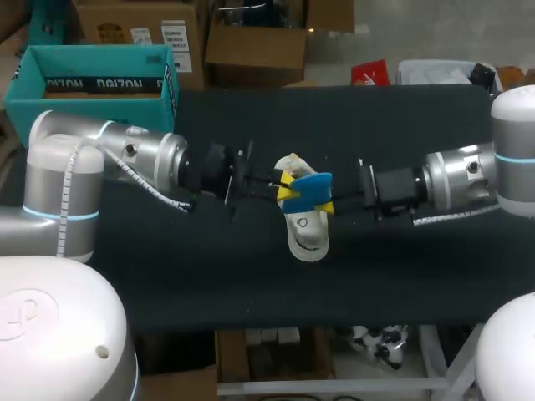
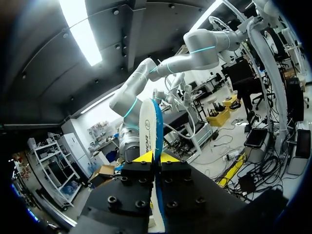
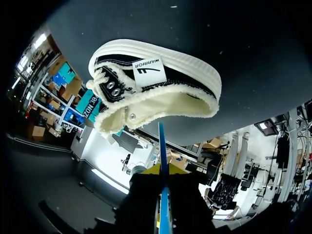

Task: Open the shoe tongue, take the insole out of the shoe, put the insole back into the shoe, and pack the shoe into the shoebox

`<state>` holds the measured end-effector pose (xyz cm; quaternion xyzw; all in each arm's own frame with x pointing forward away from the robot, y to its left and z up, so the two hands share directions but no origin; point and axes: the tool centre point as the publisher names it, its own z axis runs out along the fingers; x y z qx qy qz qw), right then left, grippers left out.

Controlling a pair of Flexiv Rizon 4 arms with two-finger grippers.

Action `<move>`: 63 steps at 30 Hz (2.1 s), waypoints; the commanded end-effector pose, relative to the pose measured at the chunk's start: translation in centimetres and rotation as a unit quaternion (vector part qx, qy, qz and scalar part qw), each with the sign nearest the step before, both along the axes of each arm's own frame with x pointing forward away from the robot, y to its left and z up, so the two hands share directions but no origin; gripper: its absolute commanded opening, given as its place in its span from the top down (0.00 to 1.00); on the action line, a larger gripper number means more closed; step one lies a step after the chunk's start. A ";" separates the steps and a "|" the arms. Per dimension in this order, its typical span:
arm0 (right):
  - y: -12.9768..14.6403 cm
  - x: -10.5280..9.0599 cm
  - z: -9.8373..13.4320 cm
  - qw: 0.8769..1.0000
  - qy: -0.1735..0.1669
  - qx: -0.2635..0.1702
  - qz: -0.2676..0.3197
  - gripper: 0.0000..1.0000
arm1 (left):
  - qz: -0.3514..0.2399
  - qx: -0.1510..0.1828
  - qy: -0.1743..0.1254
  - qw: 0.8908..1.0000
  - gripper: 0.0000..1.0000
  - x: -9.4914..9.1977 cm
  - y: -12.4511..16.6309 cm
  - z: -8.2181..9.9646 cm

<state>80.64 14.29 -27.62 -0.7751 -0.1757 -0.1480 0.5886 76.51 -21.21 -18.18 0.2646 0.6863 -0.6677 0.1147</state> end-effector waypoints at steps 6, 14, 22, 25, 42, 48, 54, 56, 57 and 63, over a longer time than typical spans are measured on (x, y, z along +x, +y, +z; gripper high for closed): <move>-0.4 -0.2 -0.3 1.000 -0.003 0.009 0.002 1.00 | 0.002 0.003 0.018 1.000 0.72 -0.1 0.0 -0.4; -0.5 -0.4 -0.4 1.000 -0.003 0.011 0.004 1.00 | -0.021 0.030 0.057 0.998 0.00 0.2 1.2 -0.1; -0.5 -0.5 -0.6 1.000 -0.002 0.014 0.011 1.00 | -0.073 0.106 0.128 0.983 0.00 2.1 4.3 0.4; -0.4 -0.6 -0.8 1.000 -0.002 0.017 0.025 1.00 | -0.103 0.156 0.159 0.969 0.00 3.4 5.3 0.3; 0.0 -1.2 -1.2 0.998 -0.016 0.029 0.047 1.00 | -0.177 0.287 0.228 0.914 0.00 6.8 7.5 0.5; 0.0 -1.2 -1.2 0.998 -0.016 0.029 0.047 1.00 | -0.177 0.287 0.228 0.914 0.00 6.8 7.5 0.5; -0.2 -1.2 -1.2 0.998 -0.016 0.033 0.052 1.00 | -0.189 0.303 0.206 0.911 0.00 7.4 7.4 0.1; -0.5 -1.1 -1.2 0.997 -0.016 0.043 0.060 1.00 | -0.197 0.297 0.192 0.914 0.00 8.6 7.6 -0.3; -0.6 -1.1 -1.2 0.997 -0.012 0.042 0.066 1.00 | -0.217 0.301 0.176 0.912 0.00 9.0 7.8 -0.5; -1.1 -1.1 -1.9 0.994 0.003 0.048 0.096 1.00 | -0.256 0.289 0.141 0.911 0.00 11.3 8.6 -1.2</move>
